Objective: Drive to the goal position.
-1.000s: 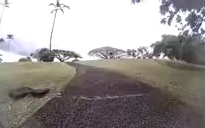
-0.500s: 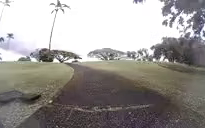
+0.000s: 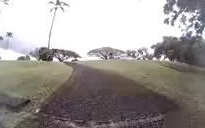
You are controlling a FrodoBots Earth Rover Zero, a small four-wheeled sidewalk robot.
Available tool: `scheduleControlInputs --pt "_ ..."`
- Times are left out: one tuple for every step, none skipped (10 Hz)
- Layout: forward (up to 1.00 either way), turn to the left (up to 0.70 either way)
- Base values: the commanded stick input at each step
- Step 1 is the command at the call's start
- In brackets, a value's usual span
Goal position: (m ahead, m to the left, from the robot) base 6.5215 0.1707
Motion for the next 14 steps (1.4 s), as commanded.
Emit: scheduleControlInputs --pt "0.69 0.01" --pt "0.69 0.01" --pt "0.68 0.01" --pt "0.68 0.01" --pt "0.69 0.01" --pt "0.68 0.01" --pt "0.68 0.01" --pt "0.69 0.01" --pt "0.69 0.01" --pt "0.68 0.01" --pt "0.69 0.01" --pt "0.69 0.01" --pt "0.69 0.01" --pt "0.68 0.01"
